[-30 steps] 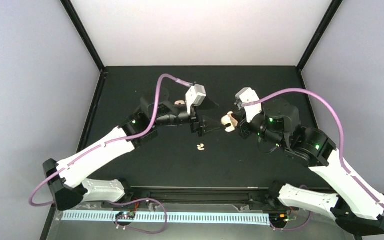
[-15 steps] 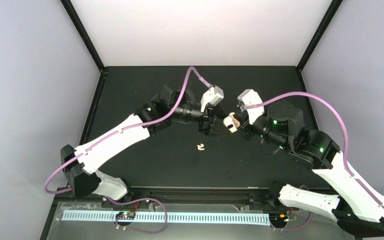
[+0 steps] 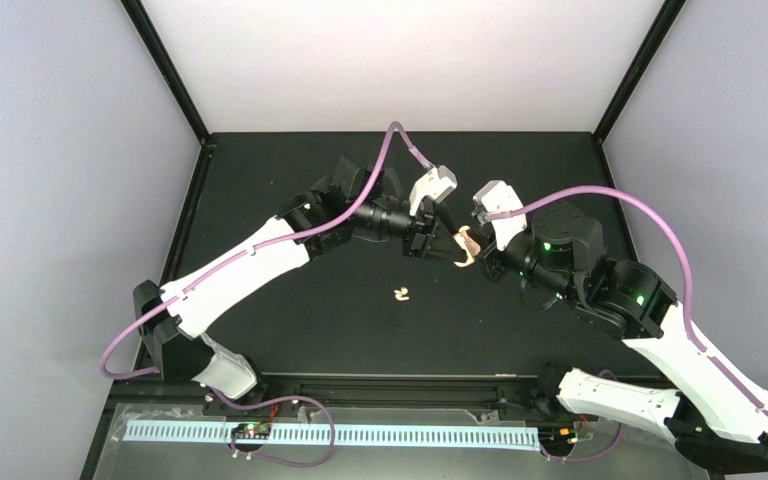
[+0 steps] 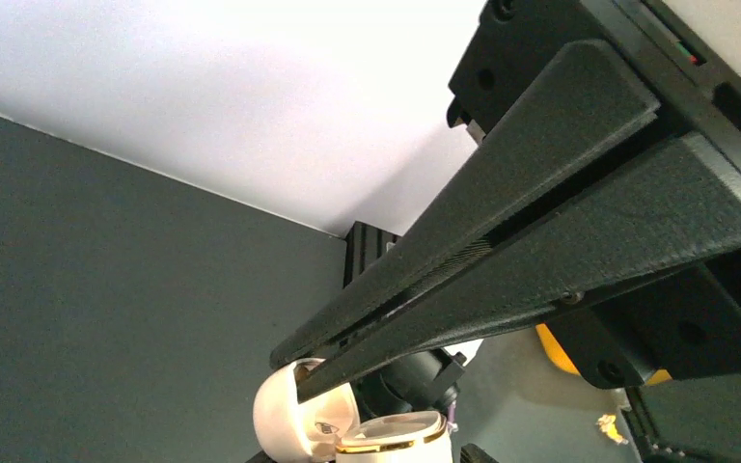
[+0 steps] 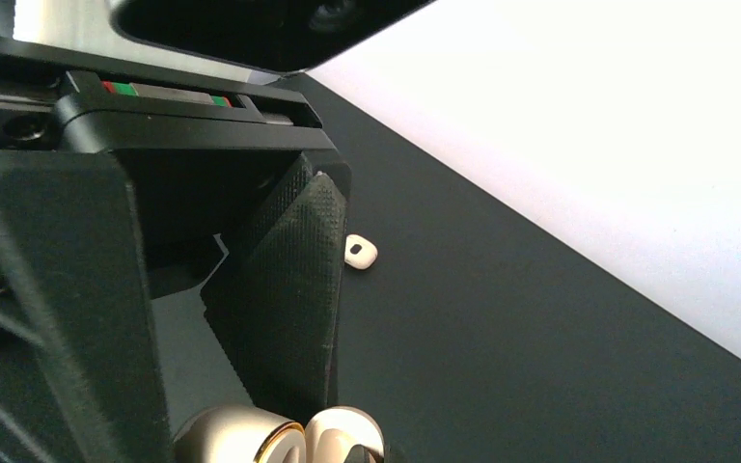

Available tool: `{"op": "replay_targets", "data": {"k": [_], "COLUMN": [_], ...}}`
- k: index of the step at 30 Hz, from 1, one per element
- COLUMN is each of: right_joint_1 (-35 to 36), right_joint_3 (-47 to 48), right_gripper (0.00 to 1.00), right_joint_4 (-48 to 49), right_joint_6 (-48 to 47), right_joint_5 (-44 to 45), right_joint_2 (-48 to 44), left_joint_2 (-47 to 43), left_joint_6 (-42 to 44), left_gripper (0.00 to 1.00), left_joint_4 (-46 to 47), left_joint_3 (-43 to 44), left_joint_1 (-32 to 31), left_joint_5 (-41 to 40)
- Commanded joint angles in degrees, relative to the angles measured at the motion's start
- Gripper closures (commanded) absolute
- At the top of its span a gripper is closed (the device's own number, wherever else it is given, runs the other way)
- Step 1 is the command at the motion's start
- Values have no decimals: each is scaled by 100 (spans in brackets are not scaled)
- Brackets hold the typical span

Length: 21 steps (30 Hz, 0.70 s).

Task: Insert the wireless bluetooth earbuds into the charging case
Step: Adjust the charging case.

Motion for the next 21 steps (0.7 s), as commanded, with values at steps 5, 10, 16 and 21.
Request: {"op": "replay_targets", "data": {"k": [5,10,16,21], "right_joint_1": [49,51,51,50], "right_joint_3": [-37,-68,-27,49], "right_gripper": [99,99,99,99], "right_joint_4": [114,121,113,80], "right_joint_6": [-75,-64,-57,-1], "right_joint_5": [119,70,-121,-422], "right_joint_2": [-2,-16,-36,-35], "left_joint_2": [78,113,17,-348], "left_joint_6": [-153,-195,-226,-241], "left_gripper": [70,84,98,98], "left_joint_4": [-202,-139,196,991], "left_joint_3": [271,255,-52,-615], "left_joint_1": [-11,-14,-12,-10], "left_joint_5": [165,254,454,637]}}
